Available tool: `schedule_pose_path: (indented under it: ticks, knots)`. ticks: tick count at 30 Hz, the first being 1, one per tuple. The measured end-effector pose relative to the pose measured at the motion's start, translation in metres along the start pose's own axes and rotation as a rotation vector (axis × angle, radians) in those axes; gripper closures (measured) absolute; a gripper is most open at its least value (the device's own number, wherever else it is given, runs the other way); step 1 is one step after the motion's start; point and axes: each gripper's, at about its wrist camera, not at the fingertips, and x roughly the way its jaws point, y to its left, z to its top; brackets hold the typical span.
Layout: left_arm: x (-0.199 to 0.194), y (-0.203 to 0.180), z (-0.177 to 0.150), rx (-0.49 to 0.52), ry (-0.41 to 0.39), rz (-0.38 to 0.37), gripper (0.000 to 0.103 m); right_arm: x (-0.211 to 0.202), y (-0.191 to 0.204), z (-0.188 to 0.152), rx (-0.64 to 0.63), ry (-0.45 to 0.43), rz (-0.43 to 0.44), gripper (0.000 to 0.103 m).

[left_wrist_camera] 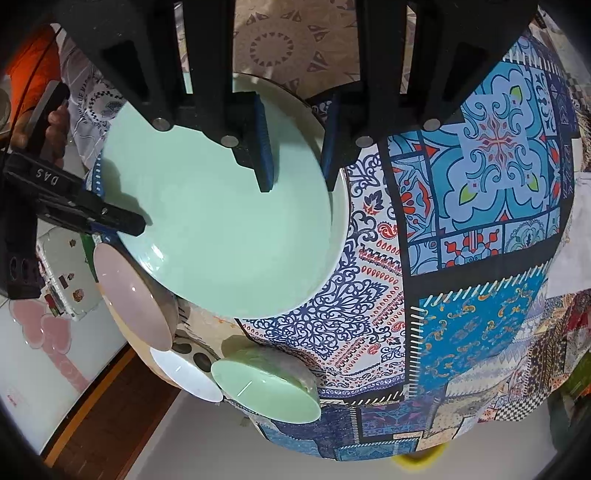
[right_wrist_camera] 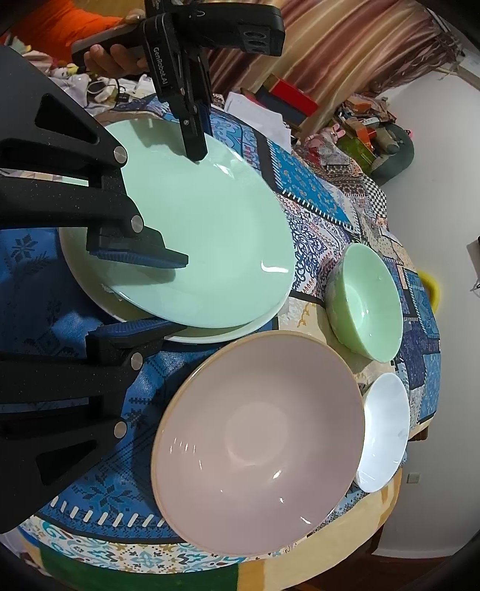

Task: Organize plates and bowls
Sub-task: 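Lower the mint green plate onto the white plate and open both tools, then move both tools to the pale pink bowl rim and close on it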

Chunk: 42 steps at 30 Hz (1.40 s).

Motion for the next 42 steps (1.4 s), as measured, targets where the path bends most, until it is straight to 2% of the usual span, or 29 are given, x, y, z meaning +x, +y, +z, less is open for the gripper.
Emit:
schedule_pose_path:
  ticks: [6,8,11,14,19,24,27,29,33,35,37,39,42]
  knots:
    - [0.0,-0.001,-0.001,0.004,-0.002,0.016,0.078,-0.003,0.0,0.002,-0.008,-0.005,-0.017,0.076]
    - [-0.001,-0.002,-0.001,0.011,-0.009,0.029,0.078,-0.003,-0.003,0.002,-0.015,-0.01,-0.053,0.076]
    - [-0.002,-0.003,-0.001,0.016,-0.009,0.039,0.078,-0.004,-0.005,0.001,-0.007,0.0,-0.025,0.076]
    - [-0.003,-0.002,0.0,0.006,-0.004,0.037,0.078,-0.004,-0.002,0.0,-0.021,-0.004,-0.043,0.076]
    - [-0.016,-0.005,0.0,0.008,-0.037,0.04,0.078,-0.004,-0.002,0.001,-0.018,-0.003,-0.04,0.076]
    - [-0.034,-0.015,0.004,0.034,-0.079,0.069,0.076,-0.018,0.003,0.005,-0.036,-0.042,-0.044,0.076]
    - [-0.047,-0.025,0.008,0.038,-0.127,0.069,0.067,-0.031,0.008,0.009,-0.055,-0.075,-0.051,0.076]
    - [-0.056,-0.031,0.011,0.041,-0.161,0.072,0.057,-0.043,0.012,0.012,-0.073,-0.109,-0.057,0.076]
    - [-0.07,-0.049,0.02,0.056,-0.221,0.073,0.05,-0.064,0.014,0.018,-0.092,-0.176,-0.075,0.072]
    - [-0.075,-0.057,0.024,0.058,-0.243,0.066,0.043,-0.073,0.012,0.021,-0.089,-0.205,-0.082,0.069]
    - [-0.078,-0.065,0.028,0.06,-0.267,0.057,0.038,-0.081,0.009,0.023,-0.079,-0.229,-0.089,0.061]
    - [-0.081,-0.074,0.032,0.071,-0.292,0.061,0.035,-0.09,0.004,0.025,-0.066,-0.263,-0.102,0.057]
    - [-0.079,-0.087,0.04,0.09,-0.312,0.068,0.025,-0.1,-0.006,0.029,-0.05,-0.293,-0.127,0.053]
